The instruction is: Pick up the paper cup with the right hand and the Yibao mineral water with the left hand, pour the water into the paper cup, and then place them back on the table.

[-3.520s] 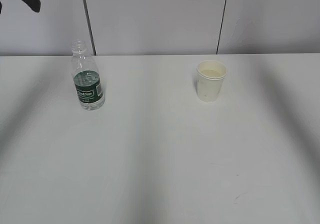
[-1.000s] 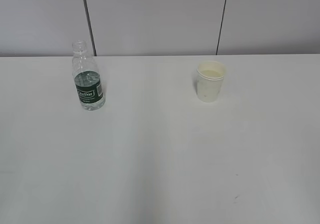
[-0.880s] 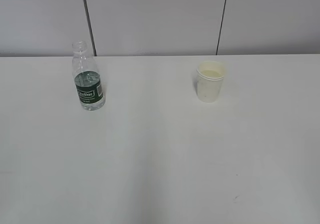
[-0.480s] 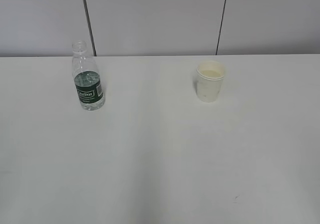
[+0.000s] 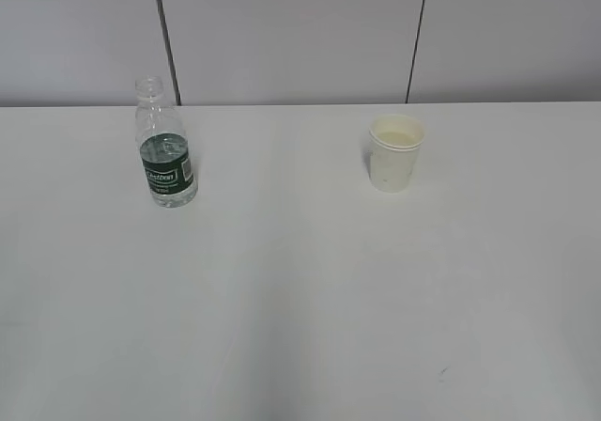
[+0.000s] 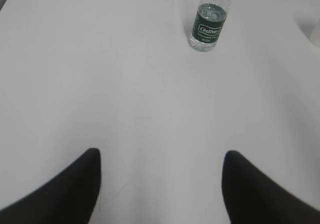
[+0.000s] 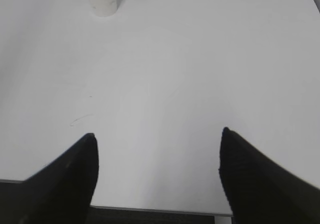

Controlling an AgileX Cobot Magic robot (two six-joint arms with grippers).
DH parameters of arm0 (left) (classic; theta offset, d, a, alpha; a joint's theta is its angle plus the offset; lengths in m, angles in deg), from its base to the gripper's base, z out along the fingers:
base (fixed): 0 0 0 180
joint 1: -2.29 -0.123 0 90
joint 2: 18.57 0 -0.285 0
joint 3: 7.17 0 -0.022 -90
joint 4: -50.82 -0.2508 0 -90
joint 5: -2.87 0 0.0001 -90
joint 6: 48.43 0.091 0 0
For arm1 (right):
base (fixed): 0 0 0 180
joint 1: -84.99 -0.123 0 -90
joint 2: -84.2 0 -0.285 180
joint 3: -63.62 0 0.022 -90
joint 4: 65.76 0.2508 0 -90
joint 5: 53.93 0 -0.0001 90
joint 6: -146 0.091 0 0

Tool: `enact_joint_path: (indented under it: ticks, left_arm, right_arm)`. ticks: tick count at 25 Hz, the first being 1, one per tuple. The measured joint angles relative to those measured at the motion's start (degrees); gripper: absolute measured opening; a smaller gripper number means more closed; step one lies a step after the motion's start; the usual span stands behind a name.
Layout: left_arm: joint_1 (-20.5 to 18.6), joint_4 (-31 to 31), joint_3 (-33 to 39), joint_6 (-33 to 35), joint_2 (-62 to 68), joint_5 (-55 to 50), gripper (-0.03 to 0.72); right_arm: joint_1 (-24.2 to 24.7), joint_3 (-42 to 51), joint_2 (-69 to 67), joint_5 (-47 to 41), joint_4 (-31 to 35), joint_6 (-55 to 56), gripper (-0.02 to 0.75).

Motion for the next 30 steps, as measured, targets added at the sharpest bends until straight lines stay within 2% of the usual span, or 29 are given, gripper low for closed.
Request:
enact_joint_path:
  ticks: [30]
  left_arm:
    - [0.0, 1.91, 0.03, 0.0, 0.0, 0.04, 0.468]
  right_arm:
    - [0.0, 0.0, 0.0, 0.23, 1.38, -0.13, 0.586]
